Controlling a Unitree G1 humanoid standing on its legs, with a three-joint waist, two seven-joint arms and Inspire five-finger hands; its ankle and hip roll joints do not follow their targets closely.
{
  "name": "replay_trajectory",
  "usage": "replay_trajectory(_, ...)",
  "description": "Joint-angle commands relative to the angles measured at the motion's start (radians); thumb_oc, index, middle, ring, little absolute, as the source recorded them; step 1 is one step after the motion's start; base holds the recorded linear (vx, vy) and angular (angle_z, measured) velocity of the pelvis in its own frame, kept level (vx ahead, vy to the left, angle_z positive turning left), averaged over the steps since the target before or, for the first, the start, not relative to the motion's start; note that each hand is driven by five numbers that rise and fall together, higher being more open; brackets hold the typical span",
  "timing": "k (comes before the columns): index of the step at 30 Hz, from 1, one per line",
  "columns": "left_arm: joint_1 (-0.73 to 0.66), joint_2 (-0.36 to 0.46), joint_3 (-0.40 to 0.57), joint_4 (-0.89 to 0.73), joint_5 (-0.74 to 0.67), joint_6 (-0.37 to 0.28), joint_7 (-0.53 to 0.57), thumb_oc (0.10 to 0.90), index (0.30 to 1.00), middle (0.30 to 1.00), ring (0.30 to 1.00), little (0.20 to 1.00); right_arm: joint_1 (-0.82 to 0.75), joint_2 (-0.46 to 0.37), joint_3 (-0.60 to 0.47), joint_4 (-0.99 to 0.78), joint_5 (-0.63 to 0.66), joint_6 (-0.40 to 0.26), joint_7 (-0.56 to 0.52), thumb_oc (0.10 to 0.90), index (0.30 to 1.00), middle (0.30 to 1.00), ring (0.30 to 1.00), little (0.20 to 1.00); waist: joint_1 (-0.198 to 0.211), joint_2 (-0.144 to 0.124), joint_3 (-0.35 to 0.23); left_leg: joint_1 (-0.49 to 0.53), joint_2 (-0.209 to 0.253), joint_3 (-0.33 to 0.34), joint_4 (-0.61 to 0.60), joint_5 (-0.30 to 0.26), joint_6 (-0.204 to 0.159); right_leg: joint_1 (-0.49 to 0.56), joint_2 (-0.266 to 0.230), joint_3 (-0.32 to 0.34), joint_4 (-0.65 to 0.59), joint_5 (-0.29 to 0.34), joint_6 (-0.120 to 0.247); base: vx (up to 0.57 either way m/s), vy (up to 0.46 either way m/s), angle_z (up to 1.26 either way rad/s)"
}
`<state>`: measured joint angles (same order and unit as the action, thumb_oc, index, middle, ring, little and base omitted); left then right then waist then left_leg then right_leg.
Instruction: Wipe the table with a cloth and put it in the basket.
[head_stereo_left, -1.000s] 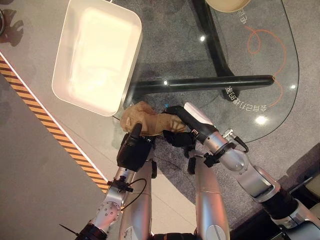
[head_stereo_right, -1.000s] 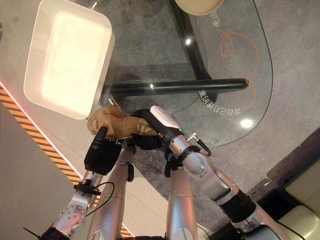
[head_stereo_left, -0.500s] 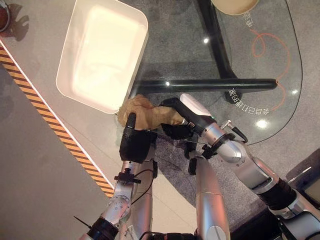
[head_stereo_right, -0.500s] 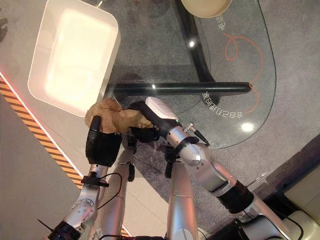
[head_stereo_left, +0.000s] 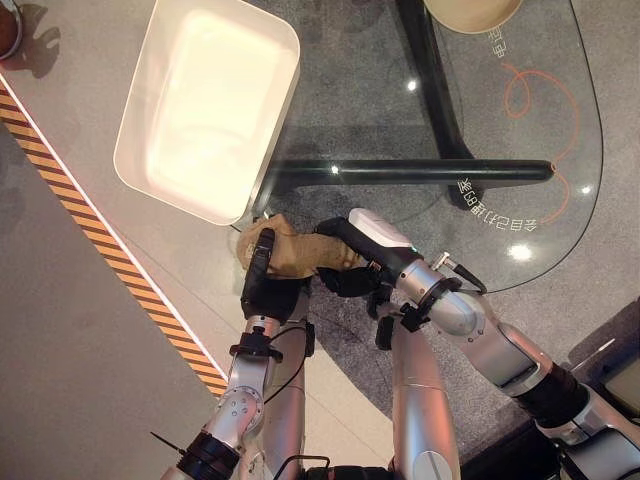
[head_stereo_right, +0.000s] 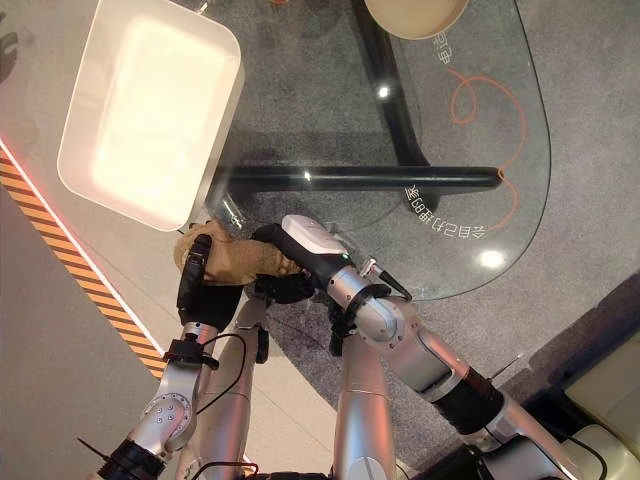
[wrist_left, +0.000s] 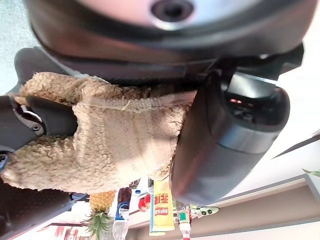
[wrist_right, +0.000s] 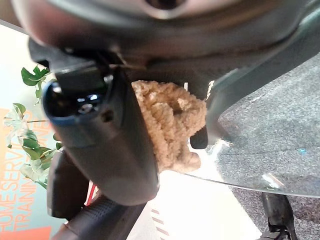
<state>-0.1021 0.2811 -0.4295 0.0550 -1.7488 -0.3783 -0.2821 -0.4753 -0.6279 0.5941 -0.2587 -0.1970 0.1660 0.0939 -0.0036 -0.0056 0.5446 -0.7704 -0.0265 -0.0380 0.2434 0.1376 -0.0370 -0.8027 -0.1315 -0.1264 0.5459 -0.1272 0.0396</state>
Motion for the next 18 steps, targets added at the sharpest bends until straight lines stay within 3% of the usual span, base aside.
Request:
replay_trajectory(1,-0.01,-0.005,0.065,-0.257,0.108,-0.015,-0.08,0.1,0.3,0.3,0.3,0.2,0.057,-0.022,0.03,-0.052,-0.026,-0.048,0.044,0.1,0.3,0.3,0.3,0.2,0.009,-0.006,-0.025,-0.003,-0.082,0.09,0.136,-0.152,0.073,0.034,0.077,0.011,-0.225,0.174,0.005,0.0,0.0,0.0)
replay_trajectory(13,-0.007,-0.015,0.054,-0.256,0.106,-0.026,-0.083,0.1,0.3,0.3,0.3,0.2,0.068,0.001,0.013,-0.048,0.013,-0.073,-0.064,0.1,0.3,0.3,0.3,0.2,0.006,-0.003,-0.025,-0.005,-0.083,0.092,0.134,-0.152,0.076,0.03,0.079,0.014,-0.224,0.174,0.006,0.0,0.0,0.0)
replay_trajectory(14,-0.007,-0.018,0.053,-0.257,0.108,-0.028,-0.08,0.1,0.3,0.3,0.3,0.2,0.071,0.009,0.007,-0.044,0.034,-0.079,-0.094,0.418,0.573,0.573,0.573,0.518,0.006,-0.003,-0.025,-0.003,-0.083,0.092,0.134,-0.153,0.076,0.031,0.08,0.015,-0.225,0.174,0.006,0.0,0.0,0.0)
replay_trajectory(15,-0.007,-0.019,0.053,-0.256,0.107,-0.029,-0.081,0.1,0.3,0.3,0.3,0.2,0.072,0.012,0.003,-0.043,0.045,-0.083,-0.109,0.663,0.782,0.782,0.782,0.763,0.005,-0.003,-0.025,-0.002,-0.084,0.092,0.133,-0.153,0.076,0.031,0.08,0.016,-0.225,0.174,0.006,0.0,0.0,0.0)
replay_trajectory(16,-0.007,-0.02,0.053,-0.255,0.106,-0.03,-0.083,0.1,0.3,0.3,0.3,0.2,0.073,0.015,-0.001,-0.043,0.053,-0.084,-0.119,0.8,0.9,0.9,0.9,0.9,0.005,-0.002,-0.025,-0.002,-0.084,0.092,0.133,-0.153,0.076,0.032,0.081,0.016,-0.225,0.174,0.006,0.0,0.0,0.0)
replay_trajectory(18,-0.004,-0.026,0.051,-0.253,0.107,-0.034,-0.089,0.1,0.3,0.3,0.3,0.2,0.087,0.032,-0.019,-0.035,0.082,-0.104,-0.167,0.8,0.9,0.9,0.9,0.9,0.003,-0.002,-0.025,-0.001,-0.083,0.095,0.133,-0.154,0.076,0.031,0.082,0.018,-0.224,0.173,0.005,0.0,0.0,0.0)
